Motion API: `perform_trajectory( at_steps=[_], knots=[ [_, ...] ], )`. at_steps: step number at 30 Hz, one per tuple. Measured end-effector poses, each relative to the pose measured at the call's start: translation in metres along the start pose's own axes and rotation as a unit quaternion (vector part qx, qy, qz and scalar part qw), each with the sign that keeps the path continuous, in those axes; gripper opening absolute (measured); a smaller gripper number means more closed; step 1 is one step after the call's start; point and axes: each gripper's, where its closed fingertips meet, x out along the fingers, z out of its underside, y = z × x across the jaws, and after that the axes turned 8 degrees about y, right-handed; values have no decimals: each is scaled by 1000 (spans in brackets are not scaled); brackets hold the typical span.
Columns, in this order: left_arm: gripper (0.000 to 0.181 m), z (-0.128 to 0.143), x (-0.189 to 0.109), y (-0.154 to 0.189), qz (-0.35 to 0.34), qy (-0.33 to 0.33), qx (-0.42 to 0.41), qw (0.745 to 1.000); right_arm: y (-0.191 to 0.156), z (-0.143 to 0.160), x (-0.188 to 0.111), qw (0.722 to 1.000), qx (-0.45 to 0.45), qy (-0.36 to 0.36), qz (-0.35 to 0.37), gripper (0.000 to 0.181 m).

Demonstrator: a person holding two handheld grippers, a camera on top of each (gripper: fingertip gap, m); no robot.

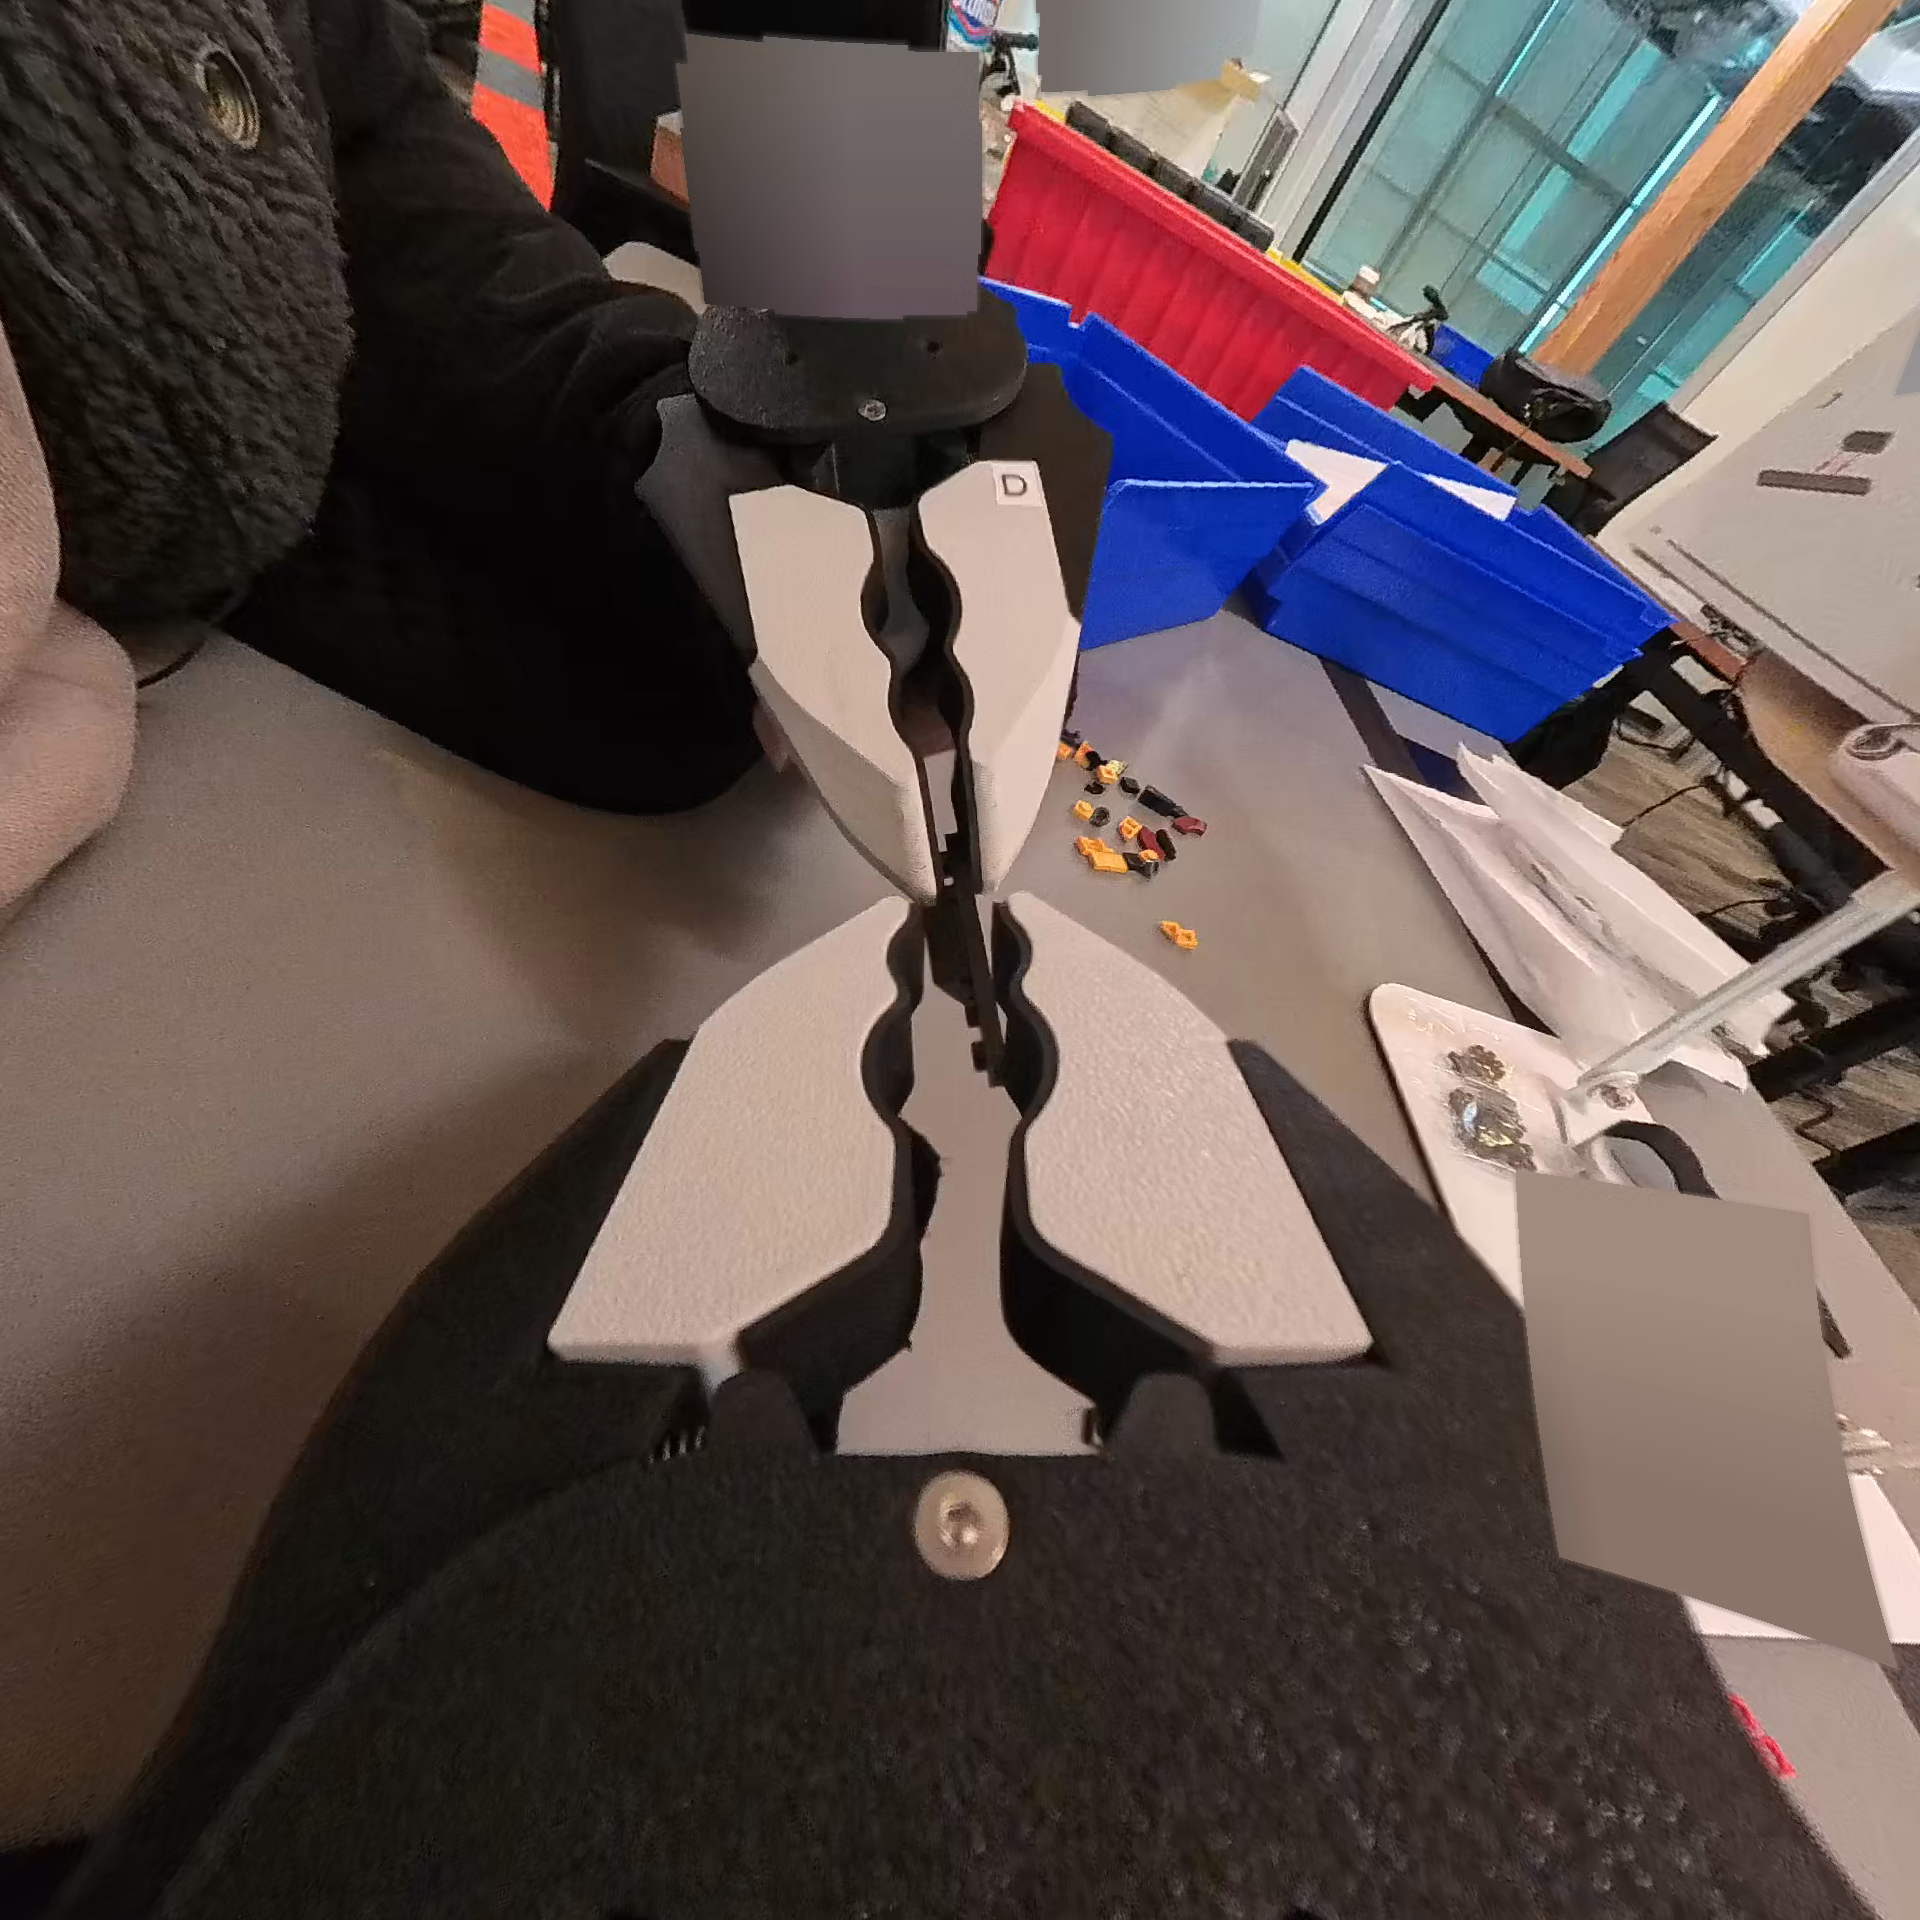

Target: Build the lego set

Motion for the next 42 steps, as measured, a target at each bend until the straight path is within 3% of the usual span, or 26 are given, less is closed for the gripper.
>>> perform_trajectory(
  at_steps=[28, 32, 33, 35, 37, 42],
  knots=[
    [5, 0, -1, 6, 38, 5, -91, 995, -8, 2, -1, 997, 63, -1, -41, 9],
    [5, 1, -2, -1, 33, 10, -146, 989, 1, 0, -2, 996, 91, 11, -22, 12],
    [5, 3, -2, -5, 33, 9, -179, 983, 6, -1, -4, 996, 90, 14, -12, 21],
    [5, 9, -4, -11, 39, 9, -279, 960, 17, -3, -11, 995, 95, 21, 7, 27],
    [5, 10, -6, -16, 54, 24, -393, 918, 24, -6, -16, 997, 74, 19, 25, 29],
    [5, -10, -5, -31, 108, 116, -648, 745, 25, -5, -10, 998, 9, -11, 60, 32]
  ],
)
